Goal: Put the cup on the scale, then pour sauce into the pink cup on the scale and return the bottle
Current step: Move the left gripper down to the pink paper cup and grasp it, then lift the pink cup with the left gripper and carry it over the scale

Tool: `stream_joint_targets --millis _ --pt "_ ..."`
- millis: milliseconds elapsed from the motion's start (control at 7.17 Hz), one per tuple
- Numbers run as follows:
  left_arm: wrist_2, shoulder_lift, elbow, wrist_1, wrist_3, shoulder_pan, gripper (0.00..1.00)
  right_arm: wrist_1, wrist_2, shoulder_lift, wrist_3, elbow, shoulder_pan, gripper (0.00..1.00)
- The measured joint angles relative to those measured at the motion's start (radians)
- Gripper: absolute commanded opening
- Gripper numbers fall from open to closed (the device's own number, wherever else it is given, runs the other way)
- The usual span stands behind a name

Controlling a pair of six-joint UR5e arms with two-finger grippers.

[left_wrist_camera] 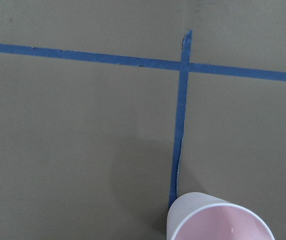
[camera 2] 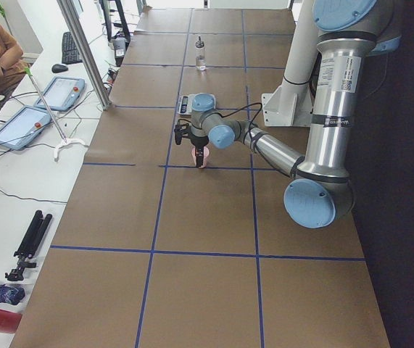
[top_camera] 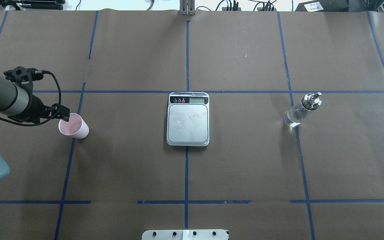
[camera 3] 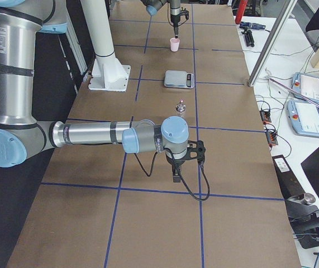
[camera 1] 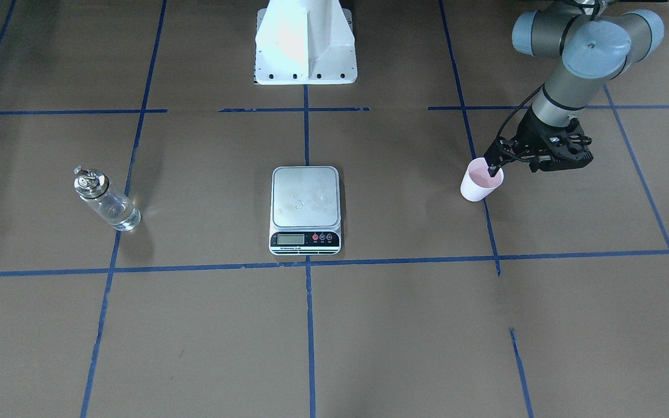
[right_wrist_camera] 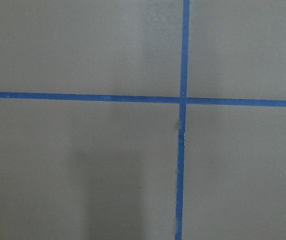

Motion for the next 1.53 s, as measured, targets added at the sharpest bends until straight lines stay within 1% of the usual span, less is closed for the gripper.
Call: stream_joint_targets --millis 558,698,837,977,1256,1395,1535 --pt "0.001 -0.005 0.023 -0.013 -0.002 0.039 1.00 0.000 0.001 0.000 0.000 -0.001 0.000 1.00" --pt "0.001 -0.015 0.035 -0.014 -0.002 0.045 0.97 0.000 0.001 0.000 0.000 -0.001 0.000 1.00" --pt "0.001 -0.025 0.050 -0.015 -0.001 0.048 0.90 -0.001 0.002 0.000 0.000 0.000 0.000 1.00" --pt "0.001 -0.034 0.063 -0.016 -0.001 0.049 0.85 -0.001 0.003 0.000 0.000 0.001 0.000 1.00" --pt "-0.001 -0.044 0.075 -0.016 0.000 0.050 0.60 -0.001 0.005 0.000 0.003 0.003 0.000 1.00" --pt "-0.003 -0.047 0.076 -0.016 0.009 0.050 0.49 -0.002 0.009 0.000 0.005 0.007 0.000 1.00" --pt "-0.007 -0.048 0.075 -0.015 0.038 0.050 0.35 -0.001 0.017 0.000 0.008 0.014 0.000 1.00"
